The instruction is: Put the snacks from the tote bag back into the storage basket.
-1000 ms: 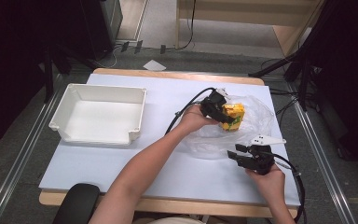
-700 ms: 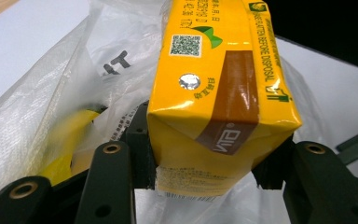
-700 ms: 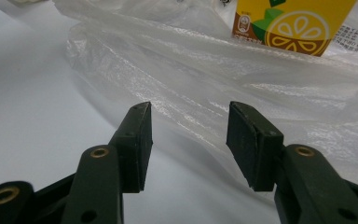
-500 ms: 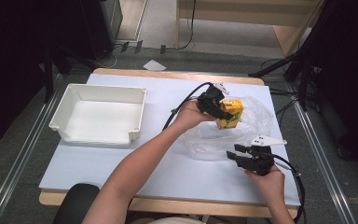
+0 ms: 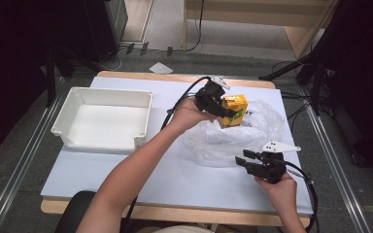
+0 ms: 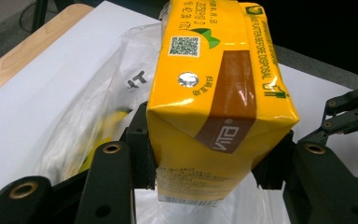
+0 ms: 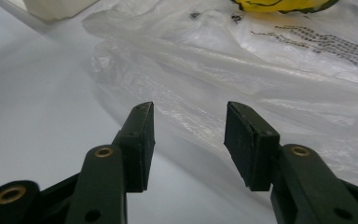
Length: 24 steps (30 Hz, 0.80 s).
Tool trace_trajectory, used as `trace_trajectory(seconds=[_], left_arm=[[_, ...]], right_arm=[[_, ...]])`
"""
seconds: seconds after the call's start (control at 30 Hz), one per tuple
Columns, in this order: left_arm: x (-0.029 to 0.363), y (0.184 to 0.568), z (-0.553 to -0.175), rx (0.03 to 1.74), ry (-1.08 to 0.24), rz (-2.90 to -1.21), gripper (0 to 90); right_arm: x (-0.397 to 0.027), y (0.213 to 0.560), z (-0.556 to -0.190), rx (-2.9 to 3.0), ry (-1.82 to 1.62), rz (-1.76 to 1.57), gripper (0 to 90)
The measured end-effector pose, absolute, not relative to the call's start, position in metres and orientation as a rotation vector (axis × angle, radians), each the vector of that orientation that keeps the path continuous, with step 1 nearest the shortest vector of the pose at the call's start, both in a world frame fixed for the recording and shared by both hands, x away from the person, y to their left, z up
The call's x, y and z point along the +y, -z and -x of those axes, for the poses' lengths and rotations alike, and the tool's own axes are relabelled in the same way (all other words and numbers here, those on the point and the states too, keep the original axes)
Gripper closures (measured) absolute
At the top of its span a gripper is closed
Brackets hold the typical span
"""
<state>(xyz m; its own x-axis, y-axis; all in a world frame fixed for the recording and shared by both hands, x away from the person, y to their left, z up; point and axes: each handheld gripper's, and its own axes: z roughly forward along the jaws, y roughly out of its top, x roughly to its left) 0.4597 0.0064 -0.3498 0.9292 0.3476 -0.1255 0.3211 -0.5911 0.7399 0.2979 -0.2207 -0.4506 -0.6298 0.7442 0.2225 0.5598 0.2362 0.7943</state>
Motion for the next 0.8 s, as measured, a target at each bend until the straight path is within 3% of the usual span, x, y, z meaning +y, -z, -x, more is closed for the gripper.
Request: trace_trajectory(seconds=[0.8], left_arm=[[0.084,0.356,-0.433,0.559,0.003,-2.182,52.9]], right_arm=[[-0.206,0.461,-0.299,2.331,-1.302,-1.15,57.2]])
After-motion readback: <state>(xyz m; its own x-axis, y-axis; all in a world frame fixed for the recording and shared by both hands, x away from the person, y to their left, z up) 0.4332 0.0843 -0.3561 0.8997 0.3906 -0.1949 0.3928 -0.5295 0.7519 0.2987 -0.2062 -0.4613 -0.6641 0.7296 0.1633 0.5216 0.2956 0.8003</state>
